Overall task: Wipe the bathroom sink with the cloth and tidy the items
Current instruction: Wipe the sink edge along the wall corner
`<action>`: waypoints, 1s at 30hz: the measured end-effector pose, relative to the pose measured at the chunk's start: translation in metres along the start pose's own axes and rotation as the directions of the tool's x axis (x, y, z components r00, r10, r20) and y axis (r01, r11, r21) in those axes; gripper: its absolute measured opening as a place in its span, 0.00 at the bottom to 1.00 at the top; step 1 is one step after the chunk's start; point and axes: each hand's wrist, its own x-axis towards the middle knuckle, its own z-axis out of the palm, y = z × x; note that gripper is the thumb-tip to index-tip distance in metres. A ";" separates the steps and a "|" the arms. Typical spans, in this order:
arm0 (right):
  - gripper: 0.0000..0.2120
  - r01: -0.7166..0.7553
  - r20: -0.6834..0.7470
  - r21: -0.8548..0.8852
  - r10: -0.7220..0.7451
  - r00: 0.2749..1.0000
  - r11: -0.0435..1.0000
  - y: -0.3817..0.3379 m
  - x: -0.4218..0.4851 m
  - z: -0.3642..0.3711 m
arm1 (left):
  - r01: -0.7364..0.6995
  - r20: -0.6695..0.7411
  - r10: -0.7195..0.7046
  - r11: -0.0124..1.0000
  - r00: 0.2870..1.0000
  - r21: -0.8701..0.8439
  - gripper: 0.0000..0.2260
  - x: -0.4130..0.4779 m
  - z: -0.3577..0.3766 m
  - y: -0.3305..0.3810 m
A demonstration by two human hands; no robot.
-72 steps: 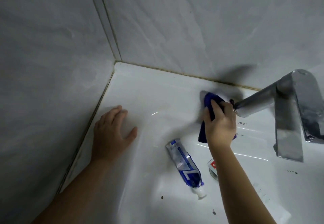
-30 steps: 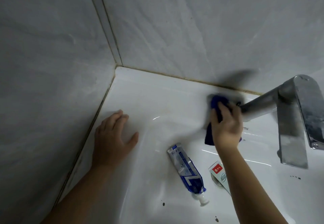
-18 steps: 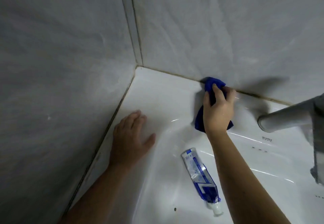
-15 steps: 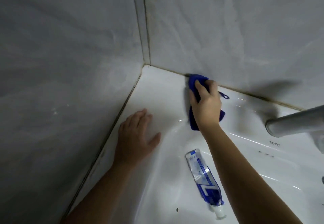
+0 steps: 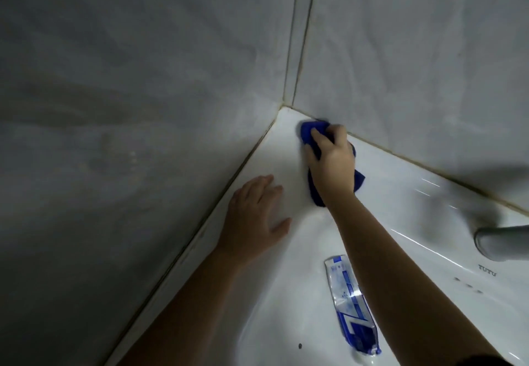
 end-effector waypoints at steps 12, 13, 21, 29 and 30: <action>0.15 -0.005 -0.129 -0.128 -0.012 0.992 0.992 0.001 0.007 0.003 | 0.089 -0.066 -0.086 0.995 0.994 0.046 0.22 -0.040 -0.007 -0.019; 0.15 0.095 -0.075 -0.143 -0.107 0.991 0.985 -0.007 0.019 0.012 | 0.079 -0.062 -0.076 0.996 0.995 0.043 0.22 -0.040 -0.006 -0.019; 0.15 0.196 0.062 -0.097 -0.191 0.980 0.976 0.014 0.003 -0.007 | 0.079 -0.081 -0.076 0.996 0.994 0.039 0.22 -0.041 -0.005 -0.019; 0.15 0.258 0.206 -0.024 -0.248 0.946 0.966 -0.009 0.015 0.012 | 0.087 -0.071 -0.084 0.996 0.994 0.031 0.23 -0.041 -0.007 -0.018; 0.16 0.269 0.230 -0.013 -0.259 0.938 0.963 -0.020 0.015 0.020 | 0.085 -0.073 -0.083 0.996 0.994 0.019 0.23 -0.041 -0.008 -0.017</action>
